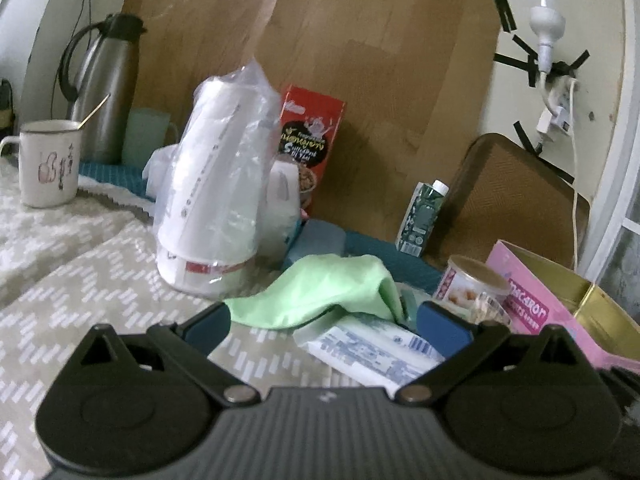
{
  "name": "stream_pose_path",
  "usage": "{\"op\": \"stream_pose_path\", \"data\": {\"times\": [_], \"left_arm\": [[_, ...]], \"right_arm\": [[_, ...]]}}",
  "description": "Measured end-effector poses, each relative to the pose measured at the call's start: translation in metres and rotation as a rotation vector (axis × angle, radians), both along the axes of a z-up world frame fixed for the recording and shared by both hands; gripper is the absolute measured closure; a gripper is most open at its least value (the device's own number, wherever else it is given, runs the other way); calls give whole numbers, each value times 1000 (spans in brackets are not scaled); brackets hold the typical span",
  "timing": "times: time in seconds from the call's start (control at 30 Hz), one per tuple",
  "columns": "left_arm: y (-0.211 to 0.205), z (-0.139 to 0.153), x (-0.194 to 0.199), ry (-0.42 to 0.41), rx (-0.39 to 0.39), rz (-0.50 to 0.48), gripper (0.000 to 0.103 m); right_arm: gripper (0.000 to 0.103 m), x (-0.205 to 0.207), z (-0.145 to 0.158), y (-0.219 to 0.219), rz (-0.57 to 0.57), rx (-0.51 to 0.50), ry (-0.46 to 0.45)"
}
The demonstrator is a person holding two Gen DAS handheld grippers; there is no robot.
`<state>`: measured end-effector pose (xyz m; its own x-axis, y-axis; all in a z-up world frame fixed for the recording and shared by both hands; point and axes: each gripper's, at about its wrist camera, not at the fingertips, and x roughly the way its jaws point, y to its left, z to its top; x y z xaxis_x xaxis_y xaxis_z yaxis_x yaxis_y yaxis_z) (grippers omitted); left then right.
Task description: Organize soft objects
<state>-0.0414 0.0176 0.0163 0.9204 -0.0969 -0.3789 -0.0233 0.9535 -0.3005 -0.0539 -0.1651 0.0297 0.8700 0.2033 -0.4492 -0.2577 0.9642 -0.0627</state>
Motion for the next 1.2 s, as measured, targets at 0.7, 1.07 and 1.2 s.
{"op": "stream_pose_path", "data": {"times": [0.7, 1.07, 1.2], "left_arm": [[-60, 18, -5, 78, -3, -554, 15], [-96, 14, 14, 209, -46, -673, 63], [-119, 57, 15, 89, -28, -724, 63]], "right_arm": [[72, -53, -5, -23, 38, -151, 106], [73, -47, -7, -37, 38, 4, 98], [73, -58, 21, -50, 4, 7, -50]]}}
